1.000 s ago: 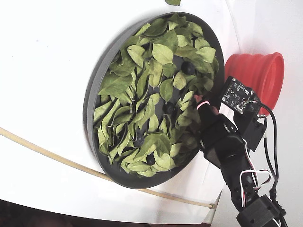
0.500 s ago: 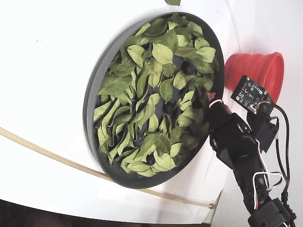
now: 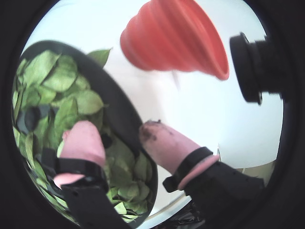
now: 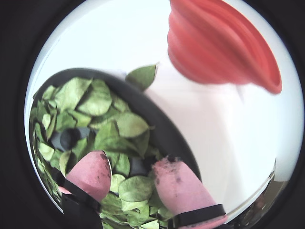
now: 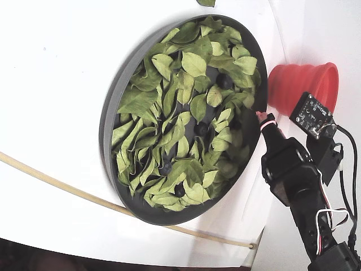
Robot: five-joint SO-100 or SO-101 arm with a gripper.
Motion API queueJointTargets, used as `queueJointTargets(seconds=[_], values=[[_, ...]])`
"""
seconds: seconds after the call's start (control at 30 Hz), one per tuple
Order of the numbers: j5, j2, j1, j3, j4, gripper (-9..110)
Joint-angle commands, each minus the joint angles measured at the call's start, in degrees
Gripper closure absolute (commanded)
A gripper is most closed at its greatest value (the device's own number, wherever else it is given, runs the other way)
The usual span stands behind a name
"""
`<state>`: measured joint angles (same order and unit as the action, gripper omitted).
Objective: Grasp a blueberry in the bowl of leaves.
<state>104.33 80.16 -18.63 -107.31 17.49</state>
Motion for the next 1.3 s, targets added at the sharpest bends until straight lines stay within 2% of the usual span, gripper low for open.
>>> queueJointTargets(seconds=[0.0, 1.27], values=[[-0.5, 9.0, -2.4, 0.1, -0.8, 84], [-2.6, -2.8, -3.1, 6.4, -1.8, 85]])
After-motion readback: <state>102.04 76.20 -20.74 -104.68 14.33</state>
